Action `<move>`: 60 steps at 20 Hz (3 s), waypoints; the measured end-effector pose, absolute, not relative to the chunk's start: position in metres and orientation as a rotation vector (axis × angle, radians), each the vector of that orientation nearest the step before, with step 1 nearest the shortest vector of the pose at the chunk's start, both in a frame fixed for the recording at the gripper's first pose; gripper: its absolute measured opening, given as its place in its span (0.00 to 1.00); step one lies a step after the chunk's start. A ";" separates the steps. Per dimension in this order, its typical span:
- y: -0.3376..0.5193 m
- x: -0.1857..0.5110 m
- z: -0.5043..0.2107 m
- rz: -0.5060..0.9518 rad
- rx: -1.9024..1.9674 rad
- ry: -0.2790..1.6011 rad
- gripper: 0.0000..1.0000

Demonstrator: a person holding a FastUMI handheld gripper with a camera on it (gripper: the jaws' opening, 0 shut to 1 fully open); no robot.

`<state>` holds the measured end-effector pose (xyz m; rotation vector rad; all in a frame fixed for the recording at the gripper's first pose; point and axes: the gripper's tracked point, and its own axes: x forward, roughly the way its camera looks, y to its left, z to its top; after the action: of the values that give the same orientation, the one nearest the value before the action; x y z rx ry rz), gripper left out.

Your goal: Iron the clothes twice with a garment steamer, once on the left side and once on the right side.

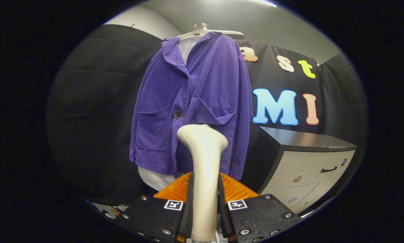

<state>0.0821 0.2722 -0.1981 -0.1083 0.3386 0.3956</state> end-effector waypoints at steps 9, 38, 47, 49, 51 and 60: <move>0.289 0.082 -0.101 0.449 -0.047 0.157 0.33; 0.473 0.192 0.045 0.557 -0.054 -0.100 0.33; 0.462 0.173 -0.015 0.575 -0.120 -0.036 0.33; 0.458 0.166 -0.027 0.579 -0.124 -0.015 0.33; 0.454 0.161 -0.036 0.583 -0.123 0.005 0.33; 0.436 0.133 -0.098 0.599 -0.133 0.122 0.33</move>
<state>0.1335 0.4362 -0.0976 -0.1327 0.1216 0.5995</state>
